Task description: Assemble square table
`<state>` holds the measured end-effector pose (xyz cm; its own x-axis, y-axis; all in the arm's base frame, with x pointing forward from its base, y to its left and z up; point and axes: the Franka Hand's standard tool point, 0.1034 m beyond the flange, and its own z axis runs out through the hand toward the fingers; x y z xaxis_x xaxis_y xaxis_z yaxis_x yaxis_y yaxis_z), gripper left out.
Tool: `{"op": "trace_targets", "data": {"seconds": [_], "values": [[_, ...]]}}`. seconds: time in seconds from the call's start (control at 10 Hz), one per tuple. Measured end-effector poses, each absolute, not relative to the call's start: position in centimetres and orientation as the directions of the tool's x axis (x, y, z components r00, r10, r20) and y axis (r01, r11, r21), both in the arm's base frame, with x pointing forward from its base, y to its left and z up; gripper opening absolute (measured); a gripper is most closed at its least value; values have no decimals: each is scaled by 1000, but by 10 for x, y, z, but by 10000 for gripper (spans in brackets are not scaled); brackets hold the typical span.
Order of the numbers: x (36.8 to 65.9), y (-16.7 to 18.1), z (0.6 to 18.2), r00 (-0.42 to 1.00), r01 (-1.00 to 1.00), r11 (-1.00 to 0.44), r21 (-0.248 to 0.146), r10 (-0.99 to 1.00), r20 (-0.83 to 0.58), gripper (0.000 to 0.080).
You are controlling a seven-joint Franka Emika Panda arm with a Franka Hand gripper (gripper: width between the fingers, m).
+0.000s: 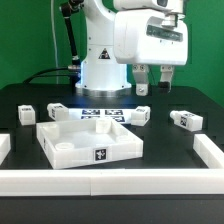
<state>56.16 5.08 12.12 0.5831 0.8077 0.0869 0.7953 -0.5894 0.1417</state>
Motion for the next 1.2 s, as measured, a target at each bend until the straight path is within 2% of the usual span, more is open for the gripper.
{"op": "trace_targets", "data": {"seconds": [1.2], "values": [[560,51,118,584,796,-590,137,807,84,650]]}}
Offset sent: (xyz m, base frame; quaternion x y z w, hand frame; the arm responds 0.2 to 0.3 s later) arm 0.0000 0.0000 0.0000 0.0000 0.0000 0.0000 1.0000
